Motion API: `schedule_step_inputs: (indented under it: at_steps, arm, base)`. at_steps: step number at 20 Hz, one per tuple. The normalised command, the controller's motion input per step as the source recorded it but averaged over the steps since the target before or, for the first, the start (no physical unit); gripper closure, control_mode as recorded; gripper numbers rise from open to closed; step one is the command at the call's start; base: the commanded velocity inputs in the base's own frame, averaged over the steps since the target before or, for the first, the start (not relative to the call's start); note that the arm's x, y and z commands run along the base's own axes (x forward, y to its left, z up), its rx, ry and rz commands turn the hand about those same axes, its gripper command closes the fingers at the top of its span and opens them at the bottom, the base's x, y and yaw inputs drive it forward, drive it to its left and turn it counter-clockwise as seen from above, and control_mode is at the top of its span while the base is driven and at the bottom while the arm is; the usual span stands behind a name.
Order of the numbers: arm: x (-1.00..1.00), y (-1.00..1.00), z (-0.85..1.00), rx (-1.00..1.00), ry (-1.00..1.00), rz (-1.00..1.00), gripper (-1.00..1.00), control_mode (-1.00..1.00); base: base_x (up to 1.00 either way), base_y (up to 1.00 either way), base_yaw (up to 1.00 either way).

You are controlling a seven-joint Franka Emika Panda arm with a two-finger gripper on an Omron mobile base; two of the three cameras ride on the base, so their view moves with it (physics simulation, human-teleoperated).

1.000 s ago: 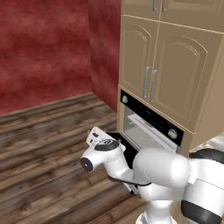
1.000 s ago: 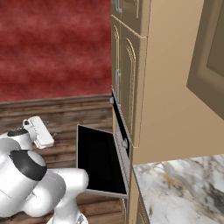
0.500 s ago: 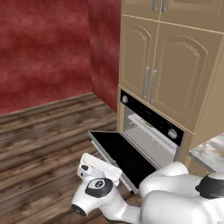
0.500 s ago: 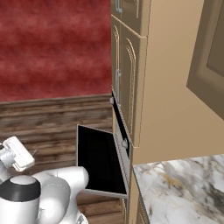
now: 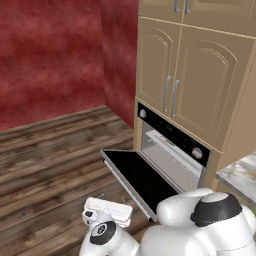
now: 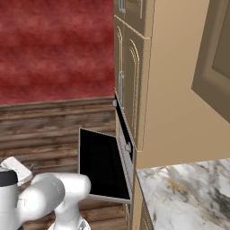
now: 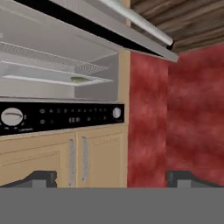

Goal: Place the fish on the top rack of the oven, and slide the tray back inside. Close the oven door.

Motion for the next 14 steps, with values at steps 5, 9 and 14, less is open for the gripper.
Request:
schedule_step_inputs:
  at_steps: [5, 9, 14]
  arm:
    - [-0.08, 0.38, -0.86, -0.29, 0.0, -0.17, -1.0, -1.0]
    - [-0.16, 0.24, -0.8, -0.27, 0.0, -0.2, -1.0, -1.0]
    - [-0.01, 0.31, -0.7, -0.22, 0.0, -0.22, -1.0, -1.0]
  base:
    - [0.0, 0.0, 0.0]
    - [0.0, 0.0, 0.0]
    - [0.0, 0.0, 0.0]
